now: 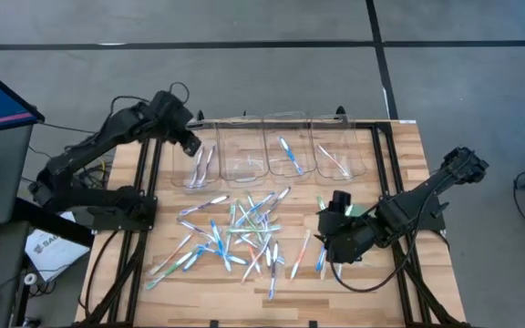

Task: Pick & Place Toothbrushes
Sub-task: Put the orange toothbrush into the right transparent bin

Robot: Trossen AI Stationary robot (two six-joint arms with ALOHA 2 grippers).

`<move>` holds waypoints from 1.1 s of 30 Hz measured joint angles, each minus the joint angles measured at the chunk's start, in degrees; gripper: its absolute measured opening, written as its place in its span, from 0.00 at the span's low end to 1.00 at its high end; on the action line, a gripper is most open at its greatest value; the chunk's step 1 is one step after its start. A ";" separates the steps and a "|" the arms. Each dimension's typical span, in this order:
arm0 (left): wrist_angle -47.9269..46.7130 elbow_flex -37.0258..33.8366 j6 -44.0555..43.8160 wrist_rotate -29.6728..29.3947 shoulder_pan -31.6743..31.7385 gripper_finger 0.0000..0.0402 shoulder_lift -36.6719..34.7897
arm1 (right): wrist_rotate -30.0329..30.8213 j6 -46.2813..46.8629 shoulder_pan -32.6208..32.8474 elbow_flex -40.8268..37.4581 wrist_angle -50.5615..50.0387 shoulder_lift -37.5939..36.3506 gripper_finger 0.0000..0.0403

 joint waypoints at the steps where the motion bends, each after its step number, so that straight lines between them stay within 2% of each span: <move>1: 0.16 -0.84 -0.13 0.90 -1.12 0.23 -1.62 | -0.01 -2.44 0.01 -0.74 1.09 0.07 0.69; 7: 3.16 -6.63 0.09 7.79 -9.66 0.23 -11.56 | -0.05 -6.81 -2.12 -4.91 3.90 0.07 0.69; 10: 9.69 -9.65 -0.29 8.90 -14.25 0.23 -15.54 | -0.25 -9.51 -4.06 -5.99 0.94 -0.04 0.69; 14: 20.07 -14.70 -0.44 8.90 -20.45 0.22 -18.95 | -4.04 -13.65 -6.50 -7.79 -0.60 0.01 0.69; 17: 26.85 -18.69 -0.45 8.90 -25.02 0.22 -19.81 | -5.86 -16.76 -7.52 -9.26 1.15 0.05 0.69; 23: 39.67 -26.97 -0.44 8.89 -33.13 0.22 -19.14 | -6.27 -24.20 -7.96 -12.80 12.03 0.03 0.69; 25: 43.37 -29.54 -0.10 8.93 -35.06 0.22 -19.13 | -9.61 -24.65 -7.62 -13.27 13.45 0.01 0.69; 28: 46.44 -32.31 0.00 8.93 -37.21 0.22 -19.15 | -18.41 -24.83 -7.26 -14.17 18.83 0.96 0.69; 33: 47.18 -34.30 -0.02 8.90 -38.46 0.22 -19.15 | -19.55 -28.65 -5.08 -16.05 26.16 3.78 0.69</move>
